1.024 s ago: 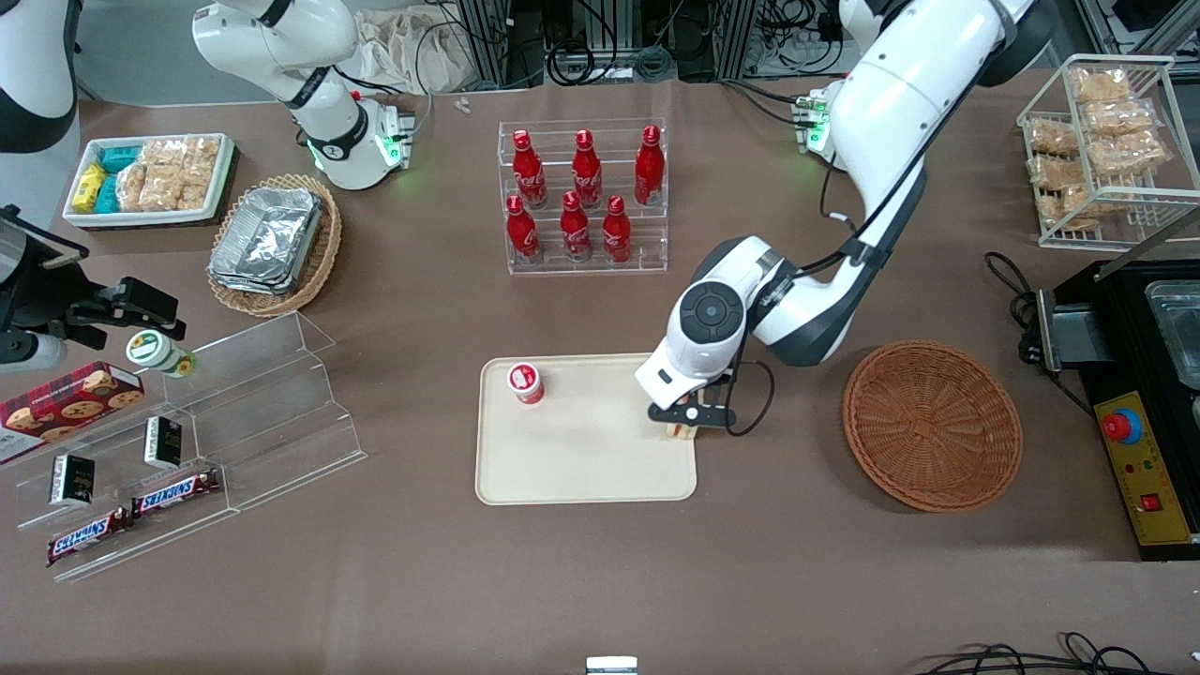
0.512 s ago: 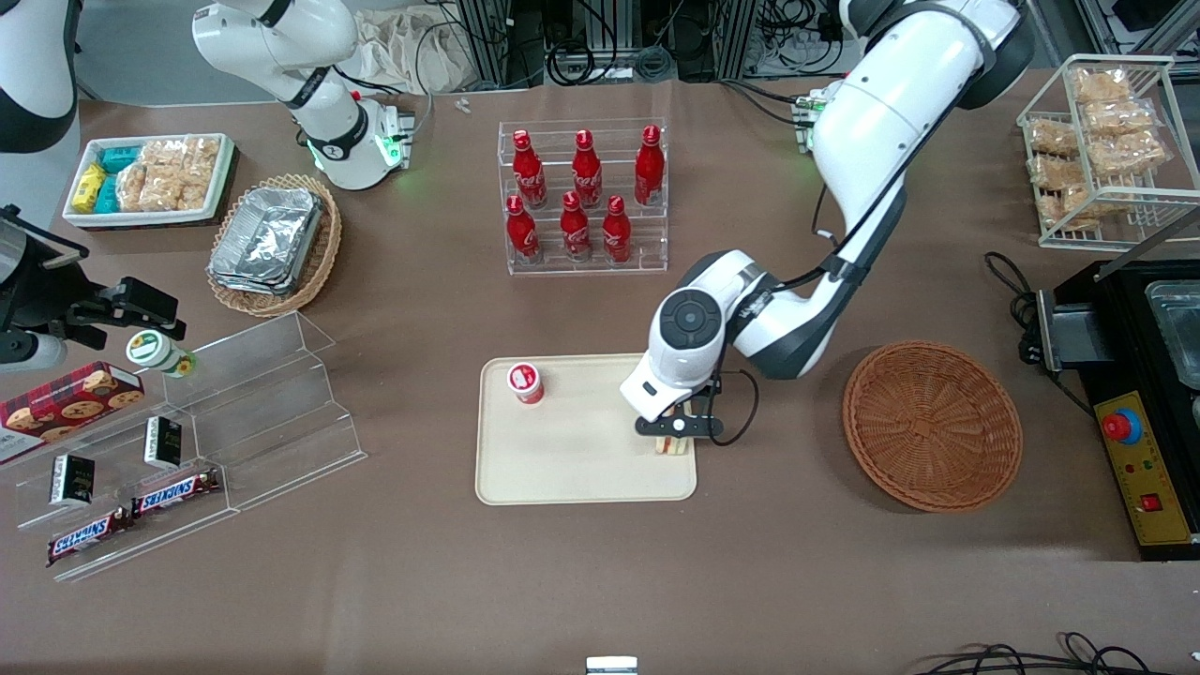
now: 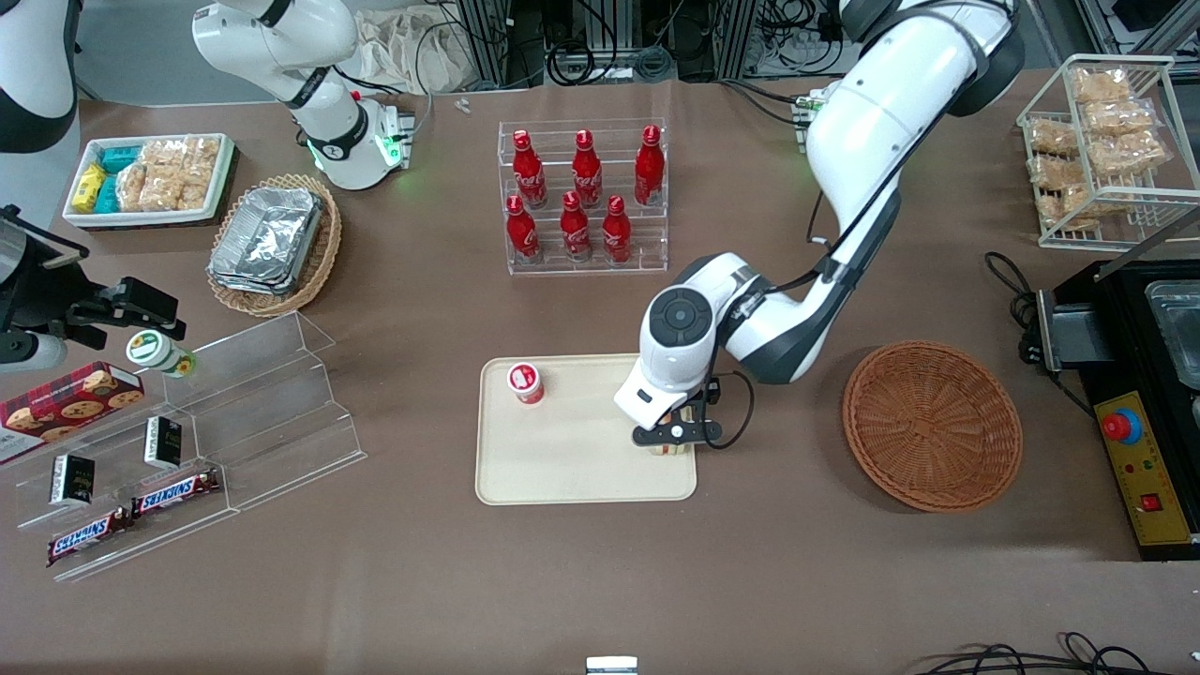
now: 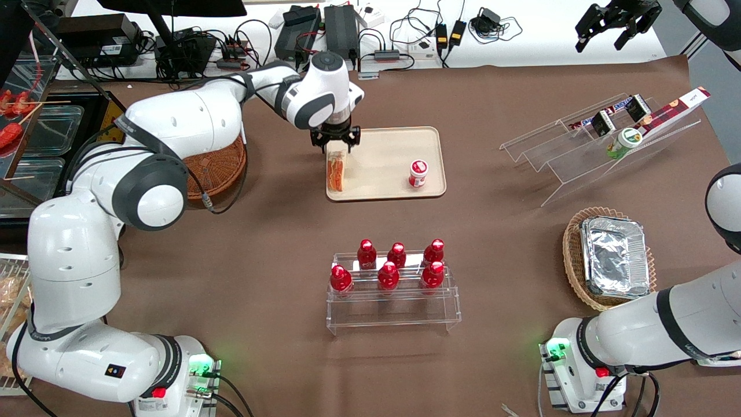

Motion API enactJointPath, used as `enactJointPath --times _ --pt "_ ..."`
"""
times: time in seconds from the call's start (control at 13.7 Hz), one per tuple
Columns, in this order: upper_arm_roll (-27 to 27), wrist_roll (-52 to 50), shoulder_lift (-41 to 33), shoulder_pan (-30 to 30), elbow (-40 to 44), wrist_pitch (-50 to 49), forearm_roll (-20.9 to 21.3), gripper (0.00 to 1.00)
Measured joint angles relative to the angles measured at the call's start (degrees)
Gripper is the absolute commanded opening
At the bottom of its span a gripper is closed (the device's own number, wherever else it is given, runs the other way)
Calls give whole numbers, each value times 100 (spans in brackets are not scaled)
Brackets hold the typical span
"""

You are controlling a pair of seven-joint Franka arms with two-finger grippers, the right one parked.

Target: Place sandwich from basket to tray

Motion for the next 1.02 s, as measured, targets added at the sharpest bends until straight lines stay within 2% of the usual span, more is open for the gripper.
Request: enactJointPath --times 0.15,0.29,0.66,0.8,1.02 --pt "7 -71 -502 37 38 -686 -211 100" --pt "16 125 -1014 261 40 -1294 -621 100" --pt "63 1937 -2137 1523 40 -3004 -1677 100" --pt "107 2669 -2497 2012 37 -3566 -1869 100" --pt "669 3531 -2956 2116 26 -4211 -2060 100"
